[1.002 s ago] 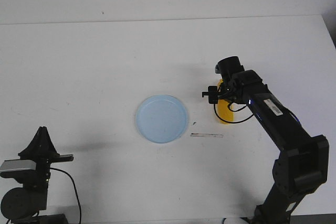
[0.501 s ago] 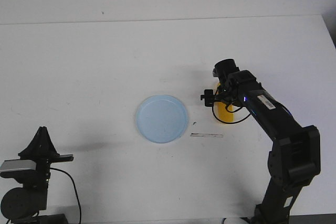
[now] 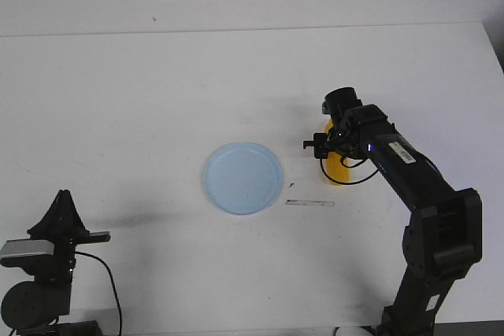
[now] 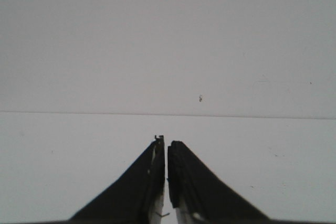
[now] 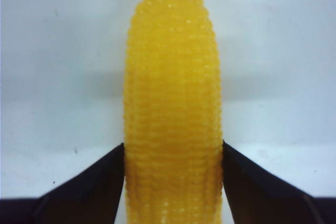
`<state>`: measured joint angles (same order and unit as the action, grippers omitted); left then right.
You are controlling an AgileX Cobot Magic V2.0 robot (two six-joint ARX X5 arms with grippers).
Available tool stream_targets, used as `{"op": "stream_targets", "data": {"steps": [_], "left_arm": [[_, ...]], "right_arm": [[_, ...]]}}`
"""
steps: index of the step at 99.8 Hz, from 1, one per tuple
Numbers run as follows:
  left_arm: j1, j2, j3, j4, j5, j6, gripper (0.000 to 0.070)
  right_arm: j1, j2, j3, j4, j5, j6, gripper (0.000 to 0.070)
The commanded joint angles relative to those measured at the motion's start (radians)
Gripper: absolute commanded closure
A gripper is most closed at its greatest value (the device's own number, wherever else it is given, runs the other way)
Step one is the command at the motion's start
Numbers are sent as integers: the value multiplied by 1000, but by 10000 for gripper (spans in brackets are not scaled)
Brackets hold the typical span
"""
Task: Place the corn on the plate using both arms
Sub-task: 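Carry the corn with the right gripper over the plate and lower it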
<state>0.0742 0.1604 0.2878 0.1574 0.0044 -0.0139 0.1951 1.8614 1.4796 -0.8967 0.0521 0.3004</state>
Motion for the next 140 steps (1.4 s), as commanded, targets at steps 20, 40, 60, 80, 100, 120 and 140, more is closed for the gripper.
{"op": "stream_targets", "data": {"steps": [20,40,60,80,100,120,140], "left_arm": [[2,-4,4,16,-2,-2,699],[2,-4,4,15,-2,-2,699],[2,-4,4,16,-2,-2,699],[2,-5,4,16,-2,-2,699],[2,-5,4,16,-2,-2,699],[2,-5,4,16,-2,-2,699],[2,-5,4,16,-2,-2,699]], "right_arm": [[37,-52,90,8,-133,-10,371],[118,-53,92,13,-370,-10,371],[246,-25,91,99,-379,-9,370],[328,42,91,140,-404,-6,370],[378,90,91,143,-402,-6,370],[401,106,91,164,-383,-10,365],[401,106,91,165,-331,-10,358]]}}
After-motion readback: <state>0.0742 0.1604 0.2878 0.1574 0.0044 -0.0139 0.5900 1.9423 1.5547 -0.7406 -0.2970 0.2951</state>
